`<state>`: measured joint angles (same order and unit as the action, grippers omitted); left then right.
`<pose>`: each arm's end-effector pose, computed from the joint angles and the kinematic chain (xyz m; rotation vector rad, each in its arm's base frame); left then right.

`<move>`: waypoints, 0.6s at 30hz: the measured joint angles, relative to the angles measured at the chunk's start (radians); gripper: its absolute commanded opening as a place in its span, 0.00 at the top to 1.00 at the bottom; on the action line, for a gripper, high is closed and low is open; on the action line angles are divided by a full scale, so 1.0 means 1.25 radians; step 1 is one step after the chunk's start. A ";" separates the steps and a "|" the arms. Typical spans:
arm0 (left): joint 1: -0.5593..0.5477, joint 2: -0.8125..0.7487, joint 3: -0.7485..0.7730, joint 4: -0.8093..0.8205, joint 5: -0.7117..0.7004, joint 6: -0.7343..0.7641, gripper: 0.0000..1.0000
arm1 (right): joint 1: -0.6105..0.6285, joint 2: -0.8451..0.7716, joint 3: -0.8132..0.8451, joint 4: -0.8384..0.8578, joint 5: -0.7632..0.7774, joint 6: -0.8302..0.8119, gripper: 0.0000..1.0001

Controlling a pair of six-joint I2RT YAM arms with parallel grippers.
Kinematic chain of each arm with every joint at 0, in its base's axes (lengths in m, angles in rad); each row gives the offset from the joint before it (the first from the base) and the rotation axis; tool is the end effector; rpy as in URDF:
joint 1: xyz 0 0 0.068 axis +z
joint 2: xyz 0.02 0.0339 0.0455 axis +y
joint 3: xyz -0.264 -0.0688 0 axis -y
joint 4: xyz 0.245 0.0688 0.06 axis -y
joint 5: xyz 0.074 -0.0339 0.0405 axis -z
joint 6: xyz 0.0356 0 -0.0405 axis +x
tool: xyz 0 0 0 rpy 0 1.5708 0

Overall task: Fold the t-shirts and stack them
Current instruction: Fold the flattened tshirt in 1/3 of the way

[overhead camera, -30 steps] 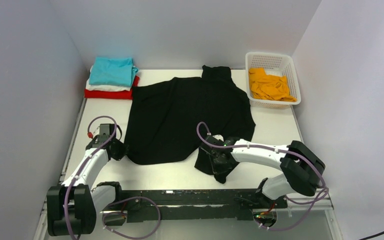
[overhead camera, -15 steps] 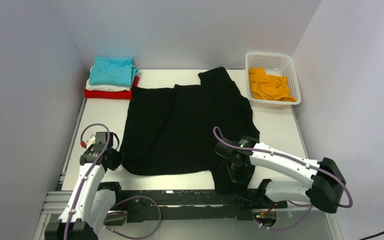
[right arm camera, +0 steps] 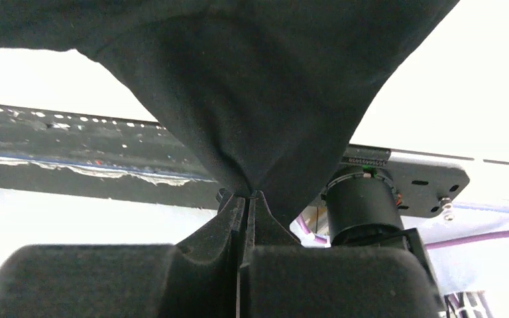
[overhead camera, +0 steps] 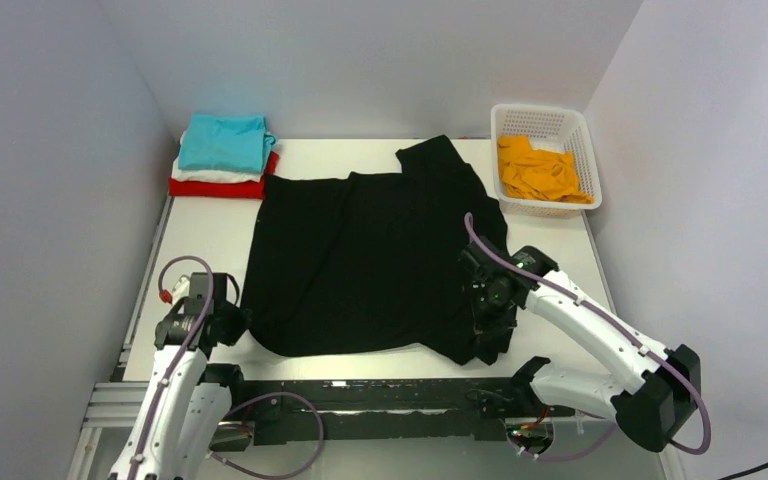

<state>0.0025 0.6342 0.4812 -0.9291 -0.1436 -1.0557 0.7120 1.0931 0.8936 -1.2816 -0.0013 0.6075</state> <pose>0.1099 0.0054 0.1954 -1.3754 2.2583 -0.1669 0.1215 0.1049 0.2490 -0.1604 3.0661 0.0860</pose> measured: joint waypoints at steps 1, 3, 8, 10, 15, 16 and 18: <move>-0.015 -0.017 0.000 -0.004 0.000 -0.014 1.00 | -0.036 -0.005 0.017 0.001 -0.002 -0.026 1.00; -0.052 -0.050 0.001 -0.021 -0.002 -0.047 1.00 | -0.056 -0.001 0.028 -0.001 -0.003 -0.055 1.00; -0.147 -0.105 0.007 -0.102 -0.037 -0.141 1.00 | -0.070 0.036 0.031 -0.005 -0.021 -0.122 1.00; -0.163 -0.105 0.007 -0.116 -0.046 -0.162 1.00 | -0.077 0.035 0.031 -0.007 -0.028 -0.138 1.00; -0.170 -0.032 0.059 -0.179 -0.130 -0.198 1.00 | -0.112 0.033 0.031 -0.010 -0.029 -0.159 1.00; -0.171 -0.013 0.080 -0.187 -0.159 -0.198 1.00 | -0.117 0.034 0.031 -0.010 -0.030 -0.162 1.00; -0.171 0.015 0.109 -0.183 -0.203 -0.197 1.00 | -0.122 0.034 0.031 -0.010 -0.030 -0.169 1.00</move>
<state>-0.2111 0.6529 0.6174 -1.1580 -0.3969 -1.3014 0.5594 1.1358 0.9321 -1.2942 -0.0391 0.3958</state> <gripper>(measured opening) 0.024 0.014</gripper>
